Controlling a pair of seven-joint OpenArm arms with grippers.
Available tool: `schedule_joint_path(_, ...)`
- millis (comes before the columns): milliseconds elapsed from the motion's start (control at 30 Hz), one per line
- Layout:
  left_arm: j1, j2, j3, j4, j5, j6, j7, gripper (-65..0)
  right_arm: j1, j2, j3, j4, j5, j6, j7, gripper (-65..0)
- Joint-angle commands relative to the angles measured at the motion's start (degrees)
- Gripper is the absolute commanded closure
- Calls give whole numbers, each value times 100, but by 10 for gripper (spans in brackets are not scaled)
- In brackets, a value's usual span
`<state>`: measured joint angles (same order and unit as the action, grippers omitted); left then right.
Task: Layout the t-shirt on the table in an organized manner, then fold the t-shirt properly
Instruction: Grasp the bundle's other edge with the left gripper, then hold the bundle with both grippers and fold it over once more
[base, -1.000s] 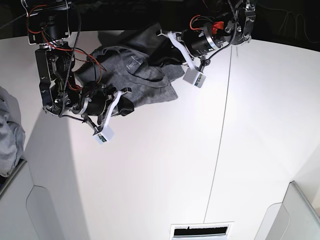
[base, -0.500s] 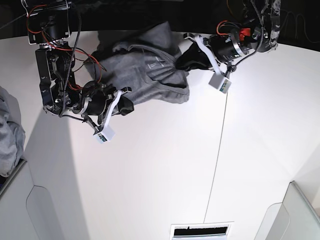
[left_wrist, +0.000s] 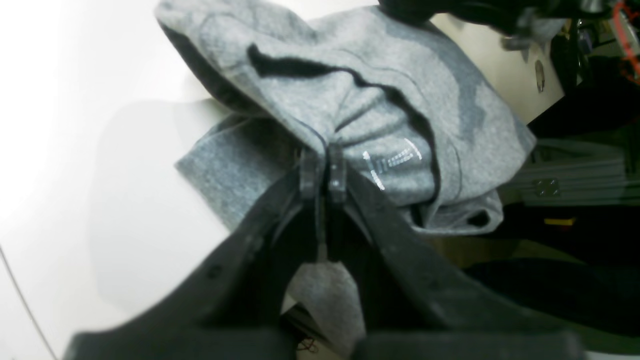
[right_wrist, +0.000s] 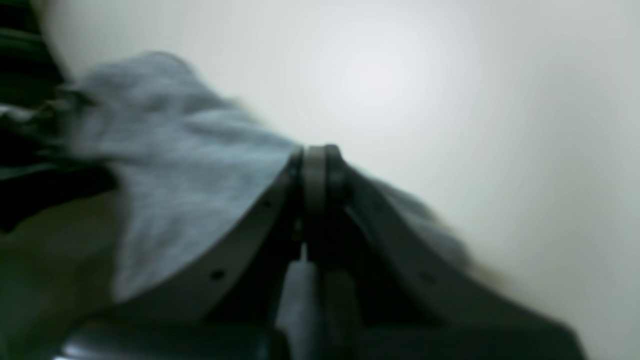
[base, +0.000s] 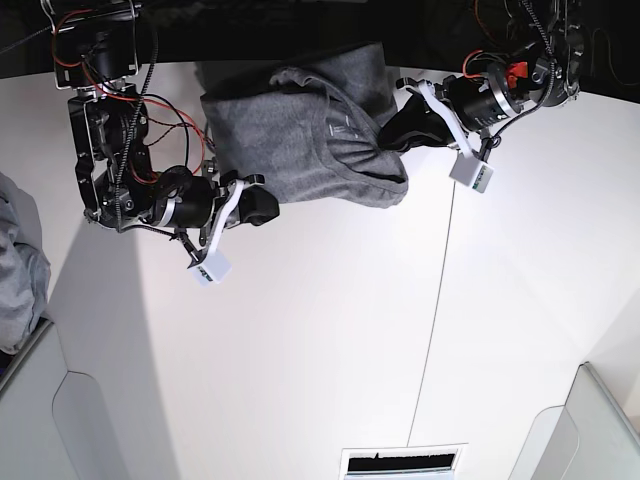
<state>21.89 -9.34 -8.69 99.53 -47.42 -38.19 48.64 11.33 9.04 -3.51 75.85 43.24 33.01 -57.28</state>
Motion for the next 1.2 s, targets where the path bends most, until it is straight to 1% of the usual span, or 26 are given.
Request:
schedule_joint_path(0,-17,-20,-17,101,-120,-85,-85,0,136,-2,11,251,232,129,-61,0)
schedule_joint_path(133,-17,-22,-17,101,-31,-85,-83,0,131,0,11,494,769,136,-588,0)
schedule_joint_path(200,-13,-22,-17,101,109,-85,-81,0,101,-20,-4,492,1045,210,-772,0)
schedule_joint_path(233,-11,-22,-17,101,149,-85,-76,0,61,-17,-31,492,1126,221,-815,0)
schedule_joint_path(333,-11,-24,-17,101,131,-85,-33,0,-153,-17,-210,479,1104,221,-811,0)
schedule_joint_path(367,-13,-28,-17,101,85,-85,-33,0,-227,-17,-306,461,1040,223,-802,0)
schedule_joint_path(433,-13,-37,-17,101,-59,-118,2,-10,-350,-17,-529,439,656,223,-590,0)
schedule_joint_path(467,-13,-37,-17,101,-149,-181,33,-36,-389,-17,-638,426,389,221,-417,0)
schedule_joint_path(533,-11,-37,-17,101,-367,-181,151,-113,-422,-17,-785,415,-120,208,-33,0)
schedule_joint_path(600,-9,-37,-20,103,-649,-181,345,-187,-417,-17,-850,407,-415,170,271,0)
schedule_joint_path(633,-11,-37,-33,111,-863,-181,485,-209,-407,-17,-852,407,-501,170,350,0)
schedule_joint_path(700,9,-39,-42,205,-1303,-181,820,-216,-363,-17,-852,400,-654,170,372,0)
schedule_joint_path(767,72,-105,-31,428,-1576,-181,1069,-215,-275,-20,-850,337,-739,168,374,0)
schedule_joint_path(833,251,-201,-24,682,-1751,-181,1073,-215,-164,-37,-852,201,-739,168,393,0)
schedule_joint_path(1000,708,-192,17,960,-1794,-181,1029,-216,142,-50,-850,-271,-726,127,476,0)
schedule_joint_path(1100,868,-186,210,960,-1773,-181,1023,-216,284,-50,-850,-422,-726,127,479,0)
schedule_joint_path(1167,964,-109,396,960,-1751,-181,981,-242,302,-48,-850,-424,-726,127,479,0)
